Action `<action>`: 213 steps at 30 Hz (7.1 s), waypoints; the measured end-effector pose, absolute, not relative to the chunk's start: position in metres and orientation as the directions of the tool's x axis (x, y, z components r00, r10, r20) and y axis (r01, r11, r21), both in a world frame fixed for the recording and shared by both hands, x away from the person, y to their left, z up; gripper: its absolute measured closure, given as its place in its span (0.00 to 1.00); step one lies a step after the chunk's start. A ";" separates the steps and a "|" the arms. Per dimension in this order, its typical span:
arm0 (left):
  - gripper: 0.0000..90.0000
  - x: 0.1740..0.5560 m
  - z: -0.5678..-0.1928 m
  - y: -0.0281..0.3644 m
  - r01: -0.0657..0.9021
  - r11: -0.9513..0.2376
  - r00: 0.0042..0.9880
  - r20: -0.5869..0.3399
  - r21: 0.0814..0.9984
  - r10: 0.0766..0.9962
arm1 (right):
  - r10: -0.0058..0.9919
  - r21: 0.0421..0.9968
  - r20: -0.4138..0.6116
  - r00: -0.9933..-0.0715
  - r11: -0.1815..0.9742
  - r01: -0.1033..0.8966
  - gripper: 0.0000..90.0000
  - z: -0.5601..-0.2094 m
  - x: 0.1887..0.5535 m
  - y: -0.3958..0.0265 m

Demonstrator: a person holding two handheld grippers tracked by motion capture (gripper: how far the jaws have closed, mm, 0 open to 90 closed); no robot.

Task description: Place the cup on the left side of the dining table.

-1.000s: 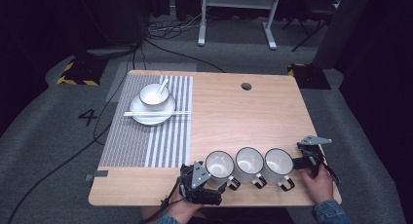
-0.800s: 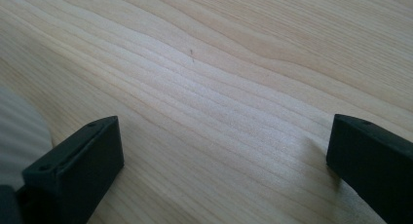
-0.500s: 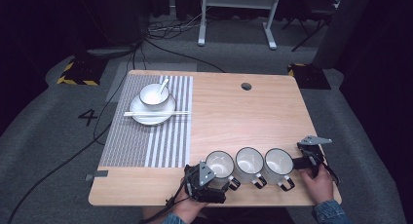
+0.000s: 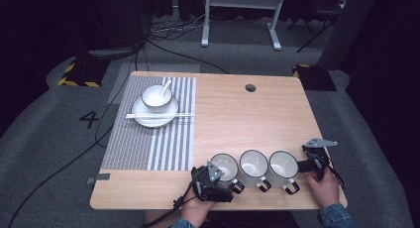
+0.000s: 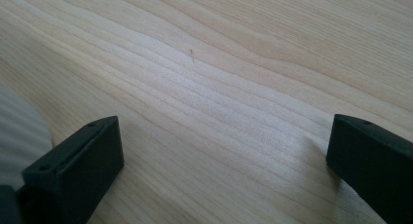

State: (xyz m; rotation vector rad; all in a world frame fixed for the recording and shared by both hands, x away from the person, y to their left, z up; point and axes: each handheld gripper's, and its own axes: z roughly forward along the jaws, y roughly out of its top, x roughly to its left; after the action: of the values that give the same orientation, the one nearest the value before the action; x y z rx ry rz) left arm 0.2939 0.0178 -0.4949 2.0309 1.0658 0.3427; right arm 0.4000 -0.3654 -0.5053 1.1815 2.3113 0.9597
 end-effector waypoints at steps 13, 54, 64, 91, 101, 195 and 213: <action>0.02 0.291 -0.496 0.018 0.495 -0.296 0.618 -0.092 0.817 0.781 | 0.816 0.716 -0.018 -0.577 0.413 0.563 0.00 -0.505 0.400 -0.365; 0.04 0.293 -0.466 0.038 0.374 -0.287 0.643 -0.024 0.882 0.765 | 0.812 0.716 -0.019 -0.583 0.418 0.560 0.00 -0.505 0.402 -0.365; 0.04 0.298 -0.445 0.054 0.341 -0.254 0.616 -0.011 0.905 0.788 | 0.814 0.715 -0.019 -0.581 0.417 0.561 0.00 -0.505 0.402 -0.365; 0.04 0.327 -0.409 0.077 0.345 -0.166 0.521 -0.042 0.924 0.853 | 0.815 0.716 -0.020 -0.579 0.416 0.561 0.00 -0.505 0.402 -0.365; 0.04 0.342 -0.401 0.097 0.336 -0.129 0.428 -0.029 0.933 0.903 | 0.815 0.716 -0.020 -0.579 0.416 0.561 0.00 -0.505 0.402 -0.365; 0.00 0.399 -0.451 0.147 0.620 -0.240 0.336 0.024 0.747 0.942 | 0.821 0.716 -0.019 -0.570 0.410 0.566 0.00 -0.505 0.401 -0.365; 0.00 0.340 -0.426 0.162 0.518 -0.223 0.438 -0.032 0.826 0.898 | 0.821 0.715 -0.019 -0.570 0.410 0.566 0.00 -0.505 0.401 -0.365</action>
State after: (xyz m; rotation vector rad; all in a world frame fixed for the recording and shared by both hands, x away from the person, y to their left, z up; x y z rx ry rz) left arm 0.3404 0.1624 -0.4255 1.8830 1.1997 0.5946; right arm 0.4009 -0.3646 -0.5053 1.1926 2.3029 0.9559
